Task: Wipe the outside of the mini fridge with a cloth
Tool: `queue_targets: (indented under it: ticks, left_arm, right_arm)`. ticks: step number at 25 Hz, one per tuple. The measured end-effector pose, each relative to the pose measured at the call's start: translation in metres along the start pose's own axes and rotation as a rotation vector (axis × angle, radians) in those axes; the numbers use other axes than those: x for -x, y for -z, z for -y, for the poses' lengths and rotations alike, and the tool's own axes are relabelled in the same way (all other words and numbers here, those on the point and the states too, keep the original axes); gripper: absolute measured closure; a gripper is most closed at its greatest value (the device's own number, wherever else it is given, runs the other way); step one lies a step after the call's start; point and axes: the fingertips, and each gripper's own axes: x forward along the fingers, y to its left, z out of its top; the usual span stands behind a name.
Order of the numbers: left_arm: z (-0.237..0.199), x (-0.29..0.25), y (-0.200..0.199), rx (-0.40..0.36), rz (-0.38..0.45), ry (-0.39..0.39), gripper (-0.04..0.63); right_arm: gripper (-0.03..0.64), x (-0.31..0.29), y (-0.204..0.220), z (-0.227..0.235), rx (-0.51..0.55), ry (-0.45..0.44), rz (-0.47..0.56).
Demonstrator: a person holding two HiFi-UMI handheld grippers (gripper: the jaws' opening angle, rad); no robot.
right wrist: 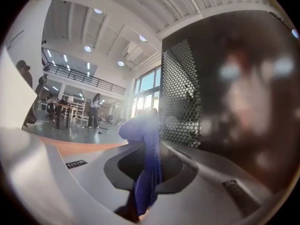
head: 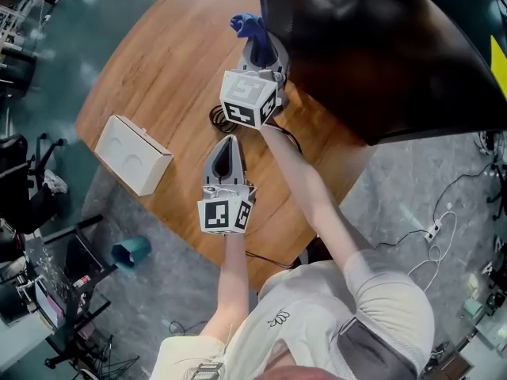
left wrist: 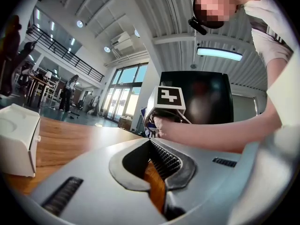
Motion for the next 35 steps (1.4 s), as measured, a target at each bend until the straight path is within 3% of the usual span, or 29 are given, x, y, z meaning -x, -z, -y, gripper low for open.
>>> queue_targets:
  ticks: [8,16,35]
  left_arm:
    - [-0.002,0.0,0.0,-0.005,0.002,0.003,0.591]
    - [0.013,-0.004,-0.007,-0.005,0.022,0.049,0.591]
    - [0.105,-0.011,-0.019,0.001,0.05,0.239,0.591]
  right_arm:
    - [0.555,0.009,-0.001,0.008,0.031,0.06,0.009]
    - [0.555,0.043,-0.006,0.045,0.044,0.144,0.019]
    - [0.555,0.176,0.005,0.188,0.037,0.325,-0.008]
